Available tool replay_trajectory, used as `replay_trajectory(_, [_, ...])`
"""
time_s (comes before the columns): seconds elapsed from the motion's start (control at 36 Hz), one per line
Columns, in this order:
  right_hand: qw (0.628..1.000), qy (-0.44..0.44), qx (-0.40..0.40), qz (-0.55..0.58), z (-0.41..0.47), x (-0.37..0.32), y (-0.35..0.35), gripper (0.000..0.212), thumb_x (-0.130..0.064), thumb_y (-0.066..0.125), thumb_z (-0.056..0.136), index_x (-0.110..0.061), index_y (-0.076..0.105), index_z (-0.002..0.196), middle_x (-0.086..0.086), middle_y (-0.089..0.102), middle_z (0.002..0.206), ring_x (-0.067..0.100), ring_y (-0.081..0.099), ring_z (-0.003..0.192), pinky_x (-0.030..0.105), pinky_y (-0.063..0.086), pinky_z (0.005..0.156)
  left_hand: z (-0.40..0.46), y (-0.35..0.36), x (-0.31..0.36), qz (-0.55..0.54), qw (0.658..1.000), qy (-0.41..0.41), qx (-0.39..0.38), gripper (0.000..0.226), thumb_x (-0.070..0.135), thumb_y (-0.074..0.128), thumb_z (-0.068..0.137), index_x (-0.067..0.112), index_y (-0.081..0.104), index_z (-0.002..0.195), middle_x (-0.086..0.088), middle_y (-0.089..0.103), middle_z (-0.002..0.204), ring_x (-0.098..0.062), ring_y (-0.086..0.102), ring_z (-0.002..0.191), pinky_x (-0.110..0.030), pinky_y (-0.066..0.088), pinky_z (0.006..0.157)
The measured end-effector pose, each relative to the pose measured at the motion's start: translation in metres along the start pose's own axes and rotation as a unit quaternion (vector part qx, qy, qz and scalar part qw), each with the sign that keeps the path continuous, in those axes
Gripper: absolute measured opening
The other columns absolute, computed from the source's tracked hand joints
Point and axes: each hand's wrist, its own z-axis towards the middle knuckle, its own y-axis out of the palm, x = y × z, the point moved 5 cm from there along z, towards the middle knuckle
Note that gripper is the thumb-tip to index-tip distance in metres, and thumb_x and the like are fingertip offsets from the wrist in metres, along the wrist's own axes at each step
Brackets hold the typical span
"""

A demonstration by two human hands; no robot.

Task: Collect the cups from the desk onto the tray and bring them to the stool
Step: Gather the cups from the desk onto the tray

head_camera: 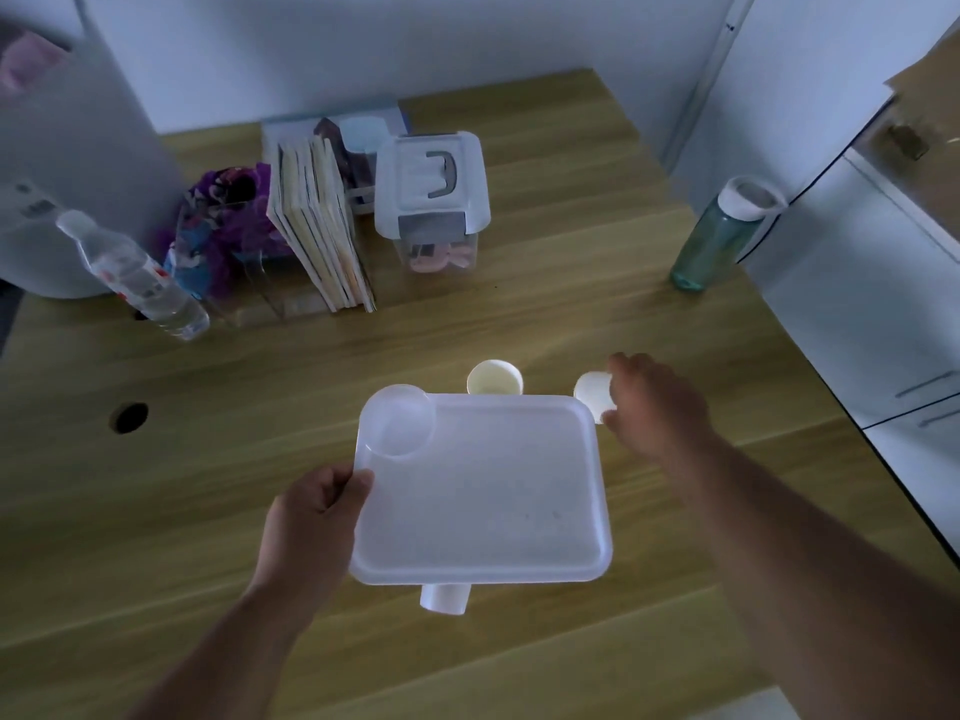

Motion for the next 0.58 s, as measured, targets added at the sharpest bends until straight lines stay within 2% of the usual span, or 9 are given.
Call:
replay_trajectory(0.11, [0.988, 0.105, 0.061, 0.094, -0.014, 0.026, -0.037, 0.063, -0.054, 0.080, 0.082, -0.011, 0.057, 0.122, 0.012, 0.073, 0.109, 0.038, 0.070, 0.101, 0.043, 0.057, 0.078, -0.005, -0.003, 0.005, -0.001, 1.000, 0.001, 0.009, 0.018, 0.031, 0.066, 0.101, 0.030, 0.079, 0.089, 0.020, 0.078, 0.079, -0.018, 0.074, 0.077, -0.033, 0.055, 0.065])
replay_trajectory(0.19, [0.930, 0.219, 0.067, 0.287, -0.035, 0.045, -0.058, 0.069, -0.067, 0.071, 0.083, -0.012, 0.057, 0.122, 0.007, 0.069, 0.104, 0.035, 0.069, 0.095, 0.042, 0.057, 0.076, -0.009, -0.006, 0.007, -0.012, 1.000, -0.003, 0.013, 0.016, 0.031, 0.067, 0.100, 0.029, 0.079, 0.091, 0.020, 0.078, 0.078, -0.020, 0.075, 0.078, -0.033, 0.056, 0.065])
replay_trajectory(0.25, [0.855, 0.255, 0.077, 0.445, -0.048, 0.050, -0.066, 0.063, -0.068, 0.070, 0.084, -0.010, 0.064, 0.109, 0.006, 0.072, 0.097, 0.031, 0.069, 0.087, 0.035, 0.051, 0.067, -0.014, -0.008, 0.011, -0.018, 1.000, -0.002, 0.017, 0.015, 0.031, 0.067, 0.100, 0.029, 0.079, 0.091, 0.021, 0.078, 0.078, -0.021, 0.075, 0.078, -0.033, 0.055, 0.064])
replay_trajectory(0.28, [0.800, 0.264, 0.072, 0.534, -0.053, 0.049, -0.068, 0.062, -0.068, 0.071, 0.085, -0.009, 0.068, 0.104, 0.006, 0.072, 0.090, 0.028, 0.067, 0.081, 0.032, 0.046, 0.062, -0.016, -0.008, 0.013, -0.020, 1.000, -0.001, 0.017, 0.015, 0.031, 0.067, 0.100, 0.029, 0.079, 0.091, 0.021, 0.078, 0.078, -0.021, 0.075, 0.078, -0.033, 0.056, 0.065])
replay_trajectory(0.36, [0.599, 0.216, -0.010, 0.771, -0.067, 0.032, -0.061, 0.093, -0.074, 0.085, 0.062, -0.007, 0.068, 0.123, 0.013, 0.070, 0.099, 0.014, 0.061, 0.073, 0.026, 0.045, 0.055, -0.022, -0.011, 0.017, -0.024, 1.000, -0.004, 0.018, 0.017, 0.031, 0.067, 0.100, 0.028, 0.079, 0.088, 0.019, 0.078, 0.077, -0.022, 0.075, 0.078, -0.035, 0.056, 0.067])
replay_trajectory(0.42, [0.520, 0.162, -0.040, 0.837, -0.074, 0.019, -0.060, 0.102, -0.065, 0.090, 0.054, -0.004, 0.065, 0.132, 0.016, 0.070, 0.108, 0.010, 0.067, 0.074, 0.023, 0.050, 0.054, -0.025, -0.012, 0.018, -0.024, 1.000, -0.007, 0.019, 0.017, 0.033, 0.067, 0.100, 0.027, 0.079, 0.088, 0.015, 0.078, 0.077, -0.023, 0.075, 0.078, -0.037, 0.058, 0.068])
replay_trajectory(0.44, [0.503, 0.136, -0.057, 0.852, -0.079, 0.013, -0.063, 0.095, -0.057, 0.089, 0.056, -0.003, 0.064, 0.131, 0.015, 0.072, 0.107, 0.011, 0.070, 0.078, 0.022, 0.054, 0.056, -0.026, -0.013, 0.019, -0.023, 0.999, -0.006, 0.021, 0.018, 0.033, 0.067, 0.099, 0.027, 0.079, 0.087, 0.012, 0.079, 0.076, -0.024, 0.075, 0.078, -0.039, 0.058, 0.069])
replay_trajectory(0.5, [0.504, 0.089, -0.089, 0.855, -0.089, -0.002, -0.070, 0.076, -0.042, 0.089, 0.061, -0.005, 0.067, 0.123, 0.012, 0.075, 0.103, 0.014, 0.074, 0.087, 0.023, 0.059, 0.064, -0.029, -0.015, 0.021, -0.024, 0.999, -0.001, 0.023, 0.018, 0.033, 0.068, 0.099, 0.026, 0.079, 0.087, 0.009, 0.079, 0.077, -0.026, 0.075, 0.078, -0.042, 0.060, 0.071])
replay_trajectory(0.58, [0.584, 0.051, -0.103, 0.804, -0.095, -0.019, -0.070, 0.057, -0.017, 0.094, 0.070, -0.006, 0.068, 0.120, 0.014, 0.077, 0.114, 0.026, 0.076, 0.104, 0.030, 0.063, 0.081, -0.032, -0.016, 0.022, -0.024, 1.000, 0.002, 0.019, 0.018, 0.033, 0.067, 0.100, 0.027, 0.079, 0.088, 0.010, 0.079, 0.077, -0.025, 0.075, 0.079, -0.041, 0.060, 0.071])
